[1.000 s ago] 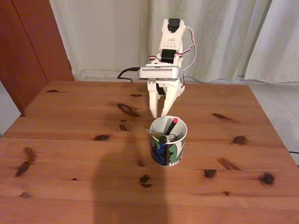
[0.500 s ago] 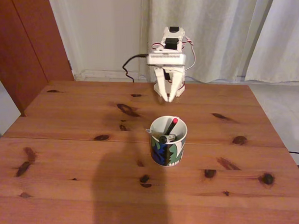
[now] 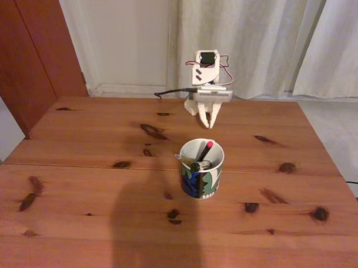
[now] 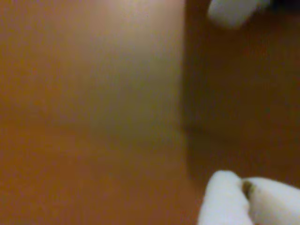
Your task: Clean up the desk and place the pens and markers into the cup
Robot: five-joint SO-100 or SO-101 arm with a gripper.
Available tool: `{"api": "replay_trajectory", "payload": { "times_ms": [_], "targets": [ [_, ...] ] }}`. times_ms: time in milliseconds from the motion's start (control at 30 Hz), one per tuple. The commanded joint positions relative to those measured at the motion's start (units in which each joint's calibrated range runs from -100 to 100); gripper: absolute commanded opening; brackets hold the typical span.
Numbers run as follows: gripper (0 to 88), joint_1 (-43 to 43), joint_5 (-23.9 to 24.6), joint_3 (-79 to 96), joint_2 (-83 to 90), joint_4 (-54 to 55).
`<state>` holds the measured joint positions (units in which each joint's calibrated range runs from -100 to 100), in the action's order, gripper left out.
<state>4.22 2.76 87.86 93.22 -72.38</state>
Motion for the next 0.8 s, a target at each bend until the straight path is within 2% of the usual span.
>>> {"api": "replay_trajectory", "payload": {
  "times_ms": [0, 267, 767],
  "targets": [
    [0.9, 0.4, -1.6, 1.2, 1.2, -2.8],
    [0.9, 0.4, -3.0, 9.7, 1.8, -4.7],
    [0.9, 0.1, -2.6, 10.3, 1.9, -4.8]
  ]
}}
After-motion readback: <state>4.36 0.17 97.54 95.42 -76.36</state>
